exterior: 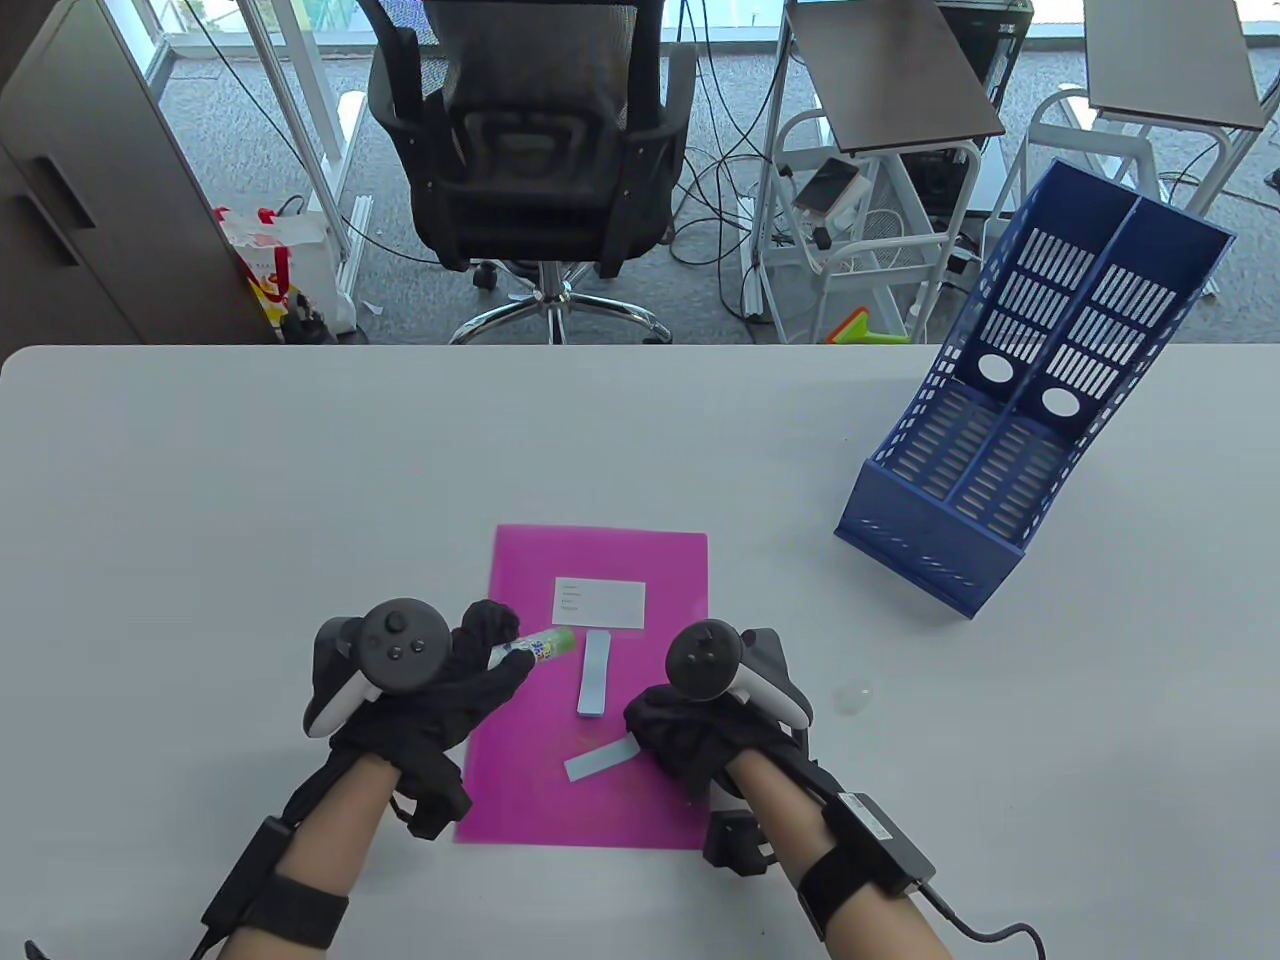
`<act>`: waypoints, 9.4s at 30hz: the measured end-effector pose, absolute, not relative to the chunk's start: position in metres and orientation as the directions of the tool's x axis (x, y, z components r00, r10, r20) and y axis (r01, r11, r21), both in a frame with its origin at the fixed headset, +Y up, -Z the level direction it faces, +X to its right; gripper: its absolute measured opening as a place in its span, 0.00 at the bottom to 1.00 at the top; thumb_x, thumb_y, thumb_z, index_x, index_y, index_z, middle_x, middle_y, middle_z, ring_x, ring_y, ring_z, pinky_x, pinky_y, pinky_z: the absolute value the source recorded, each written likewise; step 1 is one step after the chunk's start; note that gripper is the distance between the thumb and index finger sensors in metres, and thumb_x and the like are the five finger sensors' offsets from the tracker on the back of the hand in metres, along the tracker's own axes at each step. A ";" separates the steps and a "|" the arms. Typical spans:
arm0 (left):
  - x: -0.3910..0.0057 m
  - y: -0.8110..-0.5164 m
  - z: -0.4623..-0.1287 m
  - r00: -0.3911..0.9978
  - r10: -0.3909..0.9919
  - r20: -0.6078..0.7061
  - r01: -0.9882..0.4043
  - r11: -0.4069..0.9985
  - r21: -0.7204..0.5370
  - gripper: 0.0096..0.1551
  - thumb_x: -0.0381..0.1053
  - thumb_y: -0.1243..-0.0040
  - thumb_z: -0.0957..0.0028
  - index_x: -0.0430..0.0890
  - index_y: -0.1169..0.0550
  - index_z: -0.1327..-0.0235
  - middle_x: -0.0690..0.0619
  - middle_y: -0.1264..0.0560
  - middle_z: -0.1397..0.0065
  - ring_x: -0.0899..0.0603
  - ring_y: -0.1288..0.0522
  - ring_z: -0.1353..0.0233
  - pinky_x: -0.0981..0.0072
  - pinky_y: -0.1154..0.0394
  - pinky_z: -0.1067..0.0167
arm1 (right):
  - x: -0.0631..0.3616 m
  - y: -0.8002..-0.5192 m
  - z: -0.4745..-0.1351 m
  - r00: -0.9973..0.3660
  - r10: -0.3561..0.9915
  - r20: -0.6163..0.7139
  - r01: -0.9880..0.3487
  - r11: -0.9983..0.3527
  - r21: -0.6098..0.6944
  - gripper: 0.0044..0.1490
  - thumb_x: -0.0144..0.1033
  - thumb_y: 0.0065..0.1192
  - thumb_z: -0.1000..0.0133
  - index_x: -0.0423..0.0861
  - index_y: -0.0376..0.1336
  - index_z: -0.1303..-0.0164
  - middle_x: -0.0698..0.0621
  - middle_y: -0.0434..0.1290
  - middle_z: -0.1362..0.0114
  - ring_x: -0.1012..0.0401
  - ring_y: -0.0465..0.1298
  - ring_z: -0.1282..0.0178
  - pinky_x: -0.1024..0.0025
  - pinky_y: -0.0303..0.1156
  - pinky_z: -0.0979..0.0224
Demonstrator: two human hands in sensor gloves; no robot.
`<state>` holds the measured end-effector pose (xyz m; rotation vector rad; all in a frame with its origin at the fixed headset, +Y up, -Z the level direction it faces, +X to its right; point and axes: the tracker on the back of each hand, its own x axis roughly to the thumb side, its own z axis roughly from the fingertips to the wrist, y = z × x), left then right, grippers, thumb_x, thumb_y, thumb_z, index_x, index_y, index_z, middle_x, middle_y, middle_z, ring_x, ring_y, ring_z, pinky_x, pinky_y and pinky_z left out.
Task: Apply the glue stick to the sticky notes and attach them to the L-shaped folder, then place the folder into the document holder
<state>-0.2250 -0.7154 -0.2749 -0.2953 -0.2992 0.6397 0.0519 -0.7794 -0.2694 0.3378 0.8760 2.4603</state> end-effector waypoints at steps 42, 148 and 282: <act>-0.212 -0.785 -0.268 0.953 0.234 0.191 -0.098 0.838 -0.537 0.30 0.62 0.50 0.46 0.56 0.46 0.36 0.60 0.63 0.18 0.46 0.64 0.14 0.45 0.65 0.20 | 0.037 -0.773 -0.249 -0.837 0.524 0.157 -0.373 -0.757 0.537 0.19 0.36 0.60 0.38 0.47 0.68 0.38 0.45 0.74 0.46 0.53 0.74 0.53 0.53 0.70 0.41; -0.213 -0.787 -0.269 0.954 0.254 0.160 -0.122 0.815 -0.566 0.30 0.62 0.51 0.45 0.57 0.47 0.35 0.62 0.64 0.20 0.47 0.66 0.15 0.47 0.68 0.21 | -0.026 -0.726 -0.314 -0.899 -0.269 0.345 0.214 -0.958 -0.189 0.18 0.38 0.53 0.35 0.53 0.62 0.35 0.48 0.75 0.38 0.54 0.76 0.42 0.50 0.68 0.29; -0.146 -0.730 -0.202 0.045 0.997 0.055 -0.859 0.067 -0.508 0.37 0.66 0.70 0.46 0.41 0.26 0.47 0.54 0.15 0.63 0.57 0.13 0.72 0.67 0.18 0.67 | 0.063 -0.708 -0.190 0.000 0.986 0.168 -0.954 -0.050 0.296 0.31 0.59 0.53 0.36 0.53 0.59 0.28 0.52 0.64 0.20 0.44 0.55 0.15 0.37 0.53 0.21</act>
